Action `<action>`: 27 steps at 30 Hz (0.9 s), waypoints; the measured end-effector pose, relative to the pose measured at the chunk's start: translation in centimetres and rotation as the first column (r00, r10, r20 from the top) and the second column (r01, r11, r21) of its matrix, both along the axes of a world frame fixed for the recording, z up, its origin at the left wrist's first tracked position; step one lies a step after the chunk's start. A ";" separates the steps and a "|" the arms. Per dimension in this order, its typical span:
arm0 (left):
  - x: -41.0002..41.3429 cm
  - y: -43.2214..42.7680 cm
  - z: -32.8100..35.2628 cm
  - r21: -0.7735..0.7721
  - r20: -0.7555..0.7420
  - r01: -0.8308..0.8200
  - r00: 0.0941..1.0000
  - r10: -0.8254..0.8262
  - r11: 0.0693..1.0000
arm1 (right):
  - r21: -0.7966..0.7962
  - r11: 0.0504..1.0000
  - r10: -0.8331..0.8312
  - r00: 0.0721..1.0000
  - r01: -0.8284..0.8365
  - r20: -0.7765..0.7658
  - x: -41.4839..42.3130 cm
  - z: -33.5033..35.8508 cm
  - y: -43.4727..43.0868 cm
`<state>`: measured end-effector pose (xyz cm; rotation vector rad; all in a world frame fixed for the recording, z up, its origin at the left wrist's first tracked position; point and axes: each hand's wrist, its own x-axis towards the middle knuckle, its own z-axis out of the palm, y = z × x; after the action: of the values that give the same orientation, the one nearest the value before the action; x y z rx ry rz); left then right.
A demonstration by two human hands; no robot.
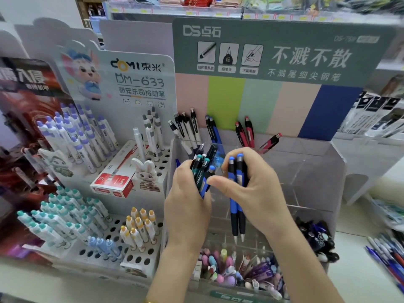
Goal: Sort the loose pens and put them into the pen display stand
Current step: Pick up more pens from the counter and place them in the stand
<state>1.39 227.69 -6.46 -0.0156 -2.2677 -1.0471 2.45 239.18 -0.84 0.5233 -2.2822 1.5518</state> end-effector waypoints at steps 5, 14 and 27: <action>0.0 -0.1 0.6 0.084 0.029 -0.032 0.999 0.029 0.996 | 0.088 0.987 -0.129 0.990 0.133 -0.050 0.0 -0.7 -1.6; 0.7 0.2 1.7 0.221 0.066 0.042 0.996 -0.058 0.974 | 0.086 0.985 -0.151 0.988 0.150 0.007 -0.1 0.1 -2.3; 0.7 -0.2 1.9 0.776 0.013 0.435 0.712 -0.702 0.456 | -0.166 0.977 0.184 0.931 -0.137 0.314 -1.5 1.8 0.6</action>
<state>2.08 227.51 -4.51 -0.3349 -1.9468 -2.4776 0.97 239.75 0.96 0.4522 -2.3887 1.9974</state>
